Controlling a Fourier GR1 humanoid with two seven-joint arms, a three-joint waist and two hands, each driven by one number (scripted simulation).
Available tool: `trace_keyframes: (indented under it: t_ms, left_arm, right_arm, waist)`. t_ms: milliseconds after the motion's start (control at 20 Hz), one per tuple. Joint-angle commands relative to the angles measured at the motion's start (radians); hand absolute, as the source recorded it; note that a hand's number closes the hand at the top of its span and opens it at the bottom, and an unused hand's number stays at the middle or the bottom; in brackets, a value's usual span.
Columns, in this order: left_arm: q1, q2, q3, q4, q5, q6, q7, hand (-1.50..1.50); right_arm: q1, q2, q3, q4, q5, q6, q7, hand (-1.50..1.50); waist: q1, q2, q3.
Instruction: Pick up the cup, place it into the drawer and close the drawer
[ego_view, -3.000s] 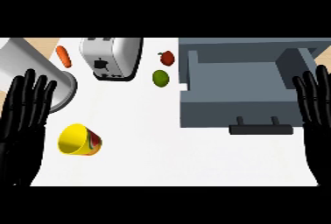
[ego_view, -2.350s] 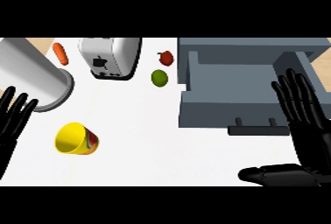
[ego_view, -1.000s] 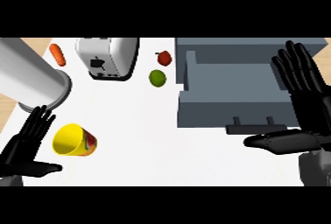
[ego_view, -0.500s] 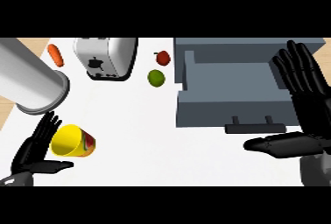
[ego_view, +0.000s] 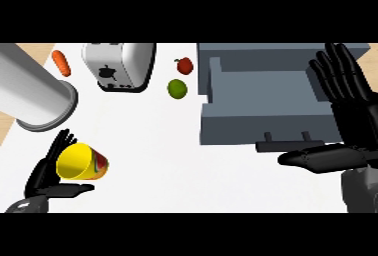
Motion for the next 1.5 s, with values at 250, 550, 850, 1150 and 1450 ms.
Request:
trace_keyframes:
  t_ms: [250,550,850,1150,1450]
  left_arm:
    - [-0.036,-0.027,-0.019,0.074,-0.035,-0.045,-0.177,-1.5]
    - [-0.068,-0.035,-0.018,0.089,-0.028,-0.089,-0.164,-1.5]
    - [-0.069,-0.078,-0.046,0.06,-0.022,-0.239,-0.159,1.5]
    - [-0.087,-0.084,-0.011,-0.008,-0.024,0.078,-0.277,1.5]
    - [-0.119,-0.111,0.011,-0.053,0.028,-0.057,-0.297,1.5]
  right_arm:
    - [-0.023,-0.016,-0.017,-0.004,-0.031,0.016,0.025,-1.5]
    - [-0.021,-0.026,-0.032,0.037,-0.016,0.023,-0.016,-1.5]
    - [-0.042,-0.026,-0.021,-0.012,-0.021,0.001,0.064,-1.5]
    - [-0.055,-0.017,-0.009,0.019,0.007,-0.009,0.044,-1.5]
    - [-0.048,-0.043,-0.046,-0.023,-0.062,0.018,0.09,-1.5]
  waist:
    - [-0.009,0.003,-0.002]
    - [-0.007,0.006,-0.002]
    - [-0.004,0.0,-0.003]
    - [0.001,0.004,-0.002]
    - [-0.003,-0.005,0.0]
